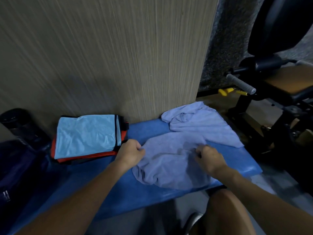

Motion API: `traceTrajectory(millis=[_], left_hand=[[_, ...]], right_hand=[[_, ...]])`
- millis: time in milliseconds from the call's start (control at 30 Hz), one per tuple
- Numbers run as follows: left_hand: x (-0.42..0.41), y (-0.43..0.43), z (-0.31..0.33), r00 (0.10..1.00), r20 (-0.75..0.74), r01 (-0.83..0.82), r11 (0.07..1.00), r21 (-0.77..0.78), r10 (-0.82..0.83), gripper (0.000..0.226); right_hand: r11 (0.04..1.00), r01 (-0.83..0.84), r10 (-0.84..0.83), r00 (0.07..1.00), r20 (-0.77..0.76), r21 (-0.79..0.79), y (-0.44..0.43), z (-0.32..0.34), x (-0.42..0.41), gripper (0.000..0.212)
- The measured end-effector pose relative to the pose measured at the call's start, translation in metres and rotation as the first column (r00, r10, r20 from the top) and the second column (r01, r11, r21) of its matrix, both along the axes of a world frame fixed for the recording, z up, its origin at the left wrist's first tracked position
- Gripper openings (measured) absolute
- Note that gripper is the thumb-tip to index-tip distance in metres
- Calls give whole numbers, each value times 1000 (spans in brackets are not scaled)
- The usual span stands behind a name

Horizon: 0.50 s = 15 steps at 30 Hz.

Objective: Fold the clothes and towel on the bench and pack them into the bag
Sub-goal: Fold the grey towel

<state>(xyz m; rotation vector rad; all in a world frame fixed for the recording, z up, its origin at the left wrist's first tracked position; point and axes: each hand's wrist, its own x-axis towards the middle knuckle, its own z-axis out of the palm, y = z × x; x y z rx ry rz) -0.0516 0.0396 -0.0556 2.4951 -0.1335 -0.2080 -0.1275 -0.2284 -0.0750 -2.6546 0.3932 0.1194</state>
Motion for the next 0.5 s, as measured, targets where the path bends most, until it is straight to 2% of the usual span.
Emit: traceTrajectory(millis=[100, 200, 267, 367, 500], left_hand=[[0, -2, 16, 995, 88, -34, 990, -135, 47, 15], [4, -9, 41, 976, 174, -76, 955, -287, 130, 13], [6, -13, 62, 948, 274, -59, 935, -350, 162, 18], [9, -19, 95, 896, 413, 14, 918, -396, 164, 17], [4, -22, 124, 834, 544, 128, 923, -362, 98, 8]], right_hand=[[993, -1, -19, 985, 169, 120, -3, 6, 10, 29], [978, 74, -129, 950, 283, 197, -2, 32, 19, 14], [960, 99, -194, 909, 368, 261, -3, 51, 24, 19], [937, 101, -252, 857, 449, 333, -9, 80, 27, 14], [948, 81, -248, 792, 558, 306, -18, 103, 20, 15]])
